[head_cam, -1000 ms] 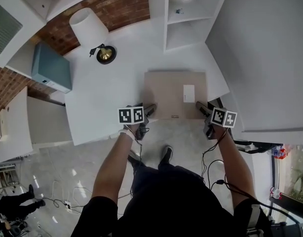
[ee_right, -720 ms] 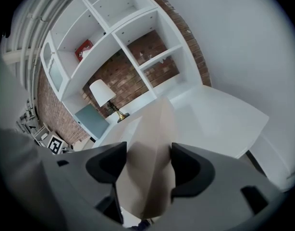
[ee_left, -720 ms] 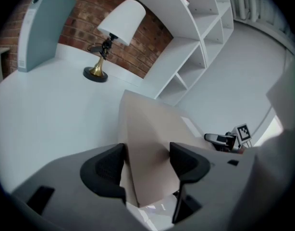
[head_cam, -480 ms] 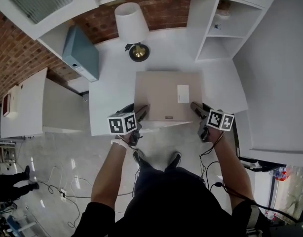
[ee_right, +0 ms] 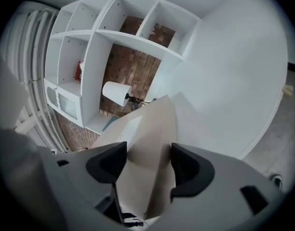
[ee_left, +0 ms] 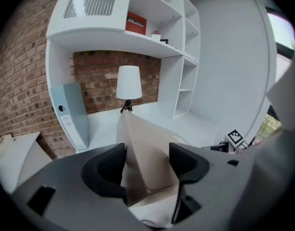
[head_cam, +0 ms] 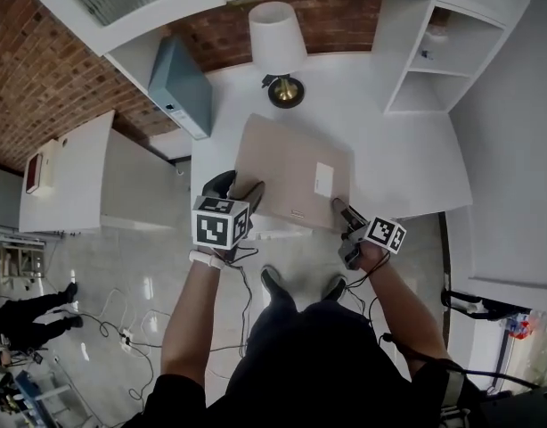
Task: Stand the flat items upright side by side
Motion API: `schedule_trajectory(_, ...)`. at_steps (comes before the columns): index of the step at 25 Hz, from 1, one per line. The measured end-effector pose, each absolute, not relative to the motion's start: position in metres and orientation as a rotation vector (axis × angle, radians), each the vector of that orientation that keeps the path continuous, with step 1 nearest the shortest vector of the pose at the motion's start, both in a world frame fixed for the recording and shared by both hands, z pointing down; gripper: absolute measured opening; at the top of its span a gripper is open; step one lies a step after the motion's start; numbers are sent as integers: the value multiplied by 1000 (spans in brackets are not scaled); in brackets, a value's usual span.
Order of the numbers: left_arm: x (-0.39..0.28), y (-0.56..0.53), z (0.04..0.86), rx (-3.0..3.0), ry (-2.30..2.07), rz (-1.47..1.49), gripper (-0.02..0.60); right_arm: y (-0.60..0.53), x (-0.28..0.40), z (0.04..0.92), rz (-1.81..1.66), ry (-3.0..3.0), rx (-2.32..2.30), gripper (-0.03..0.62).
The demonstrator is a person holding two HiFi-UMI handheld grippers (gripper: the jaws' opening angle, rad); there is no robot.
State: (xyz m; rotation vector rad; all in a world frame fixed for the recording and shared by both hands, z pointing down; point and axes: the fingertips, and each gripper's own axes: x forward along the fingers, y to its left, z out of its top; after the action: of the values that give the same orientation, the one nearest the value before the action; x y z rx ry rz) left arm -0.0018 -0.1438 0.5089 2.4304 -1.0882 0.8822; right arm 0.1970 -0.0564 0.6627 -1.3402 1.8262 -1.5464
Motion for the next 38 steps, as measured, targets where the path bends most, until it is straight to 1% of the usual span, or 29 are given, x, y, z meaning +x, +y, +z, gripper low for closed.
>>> schedule_trajectory(6, 1, -145, 503, 2458, -1121, 874, 265, -45, 173, 685, -1594, 1901, -1325, 281)
schedule_trajectory(10, 7, -139, 496, 2487, -1139, 893, 265, -46, 177, 684, -1584, 1917, -1353, 281)
schedule_trajectory(15, 36, -126, 470, 2585, -1069, 882, 265, -44, 189, 680, -1530, 2062, -1465, 287)
schedule_trajectory(18, 60, -114, 449, 2656, -1005, 872, 250, -45, 195, 675, -1462, 2210, -1576, 265)
schedule_trajectory(19, 70, -109, 441, 2683, -977, 873, 241, -45, 197, 674, -1441, 2258, -1611, 250)
schedule_trajectory(21, 93, -96, 430, 2739, -915, 910, 236, -44, 201, 670, -1389, 2362, -1678, 196)
schedule_trajectory(23, 114, -81, 423, 2792, -865, 973, 236, -42, 205, 665, -1326, 2482, -1728, 179)
schedule_trajectory(24, 124, -74, 421, 2815, -844, 1000, 236, -39, 207, 663, -1296, 2539, -1732, 183)
schedule_trajectory(28, 165, -48, 410, 2886, -729, 1004, 236, -18, 207, 645, -1168, 2721, -1651, 269)
schedule_trajectory(31, 188, -31, 404, 2907, -670, 960, 236, -4, 200, 611, -893, 2864, -1641, 349)
schedule_trajectory(33, 197, -25, 399, 2898, -659, 890, 236, -2, 194, 589, -684, 2919, -1670, 375)
schedule_trajectory(34, 201, -23, 396, 2892, -662, 840, 236, -3, 190, 579, -625, 2920, -1665, 431)
schedule_trajectory(38, 209, -19, 389, 2911, -742, 703, 236, -8, 177, 558, -559, 2853, -1682, 476)
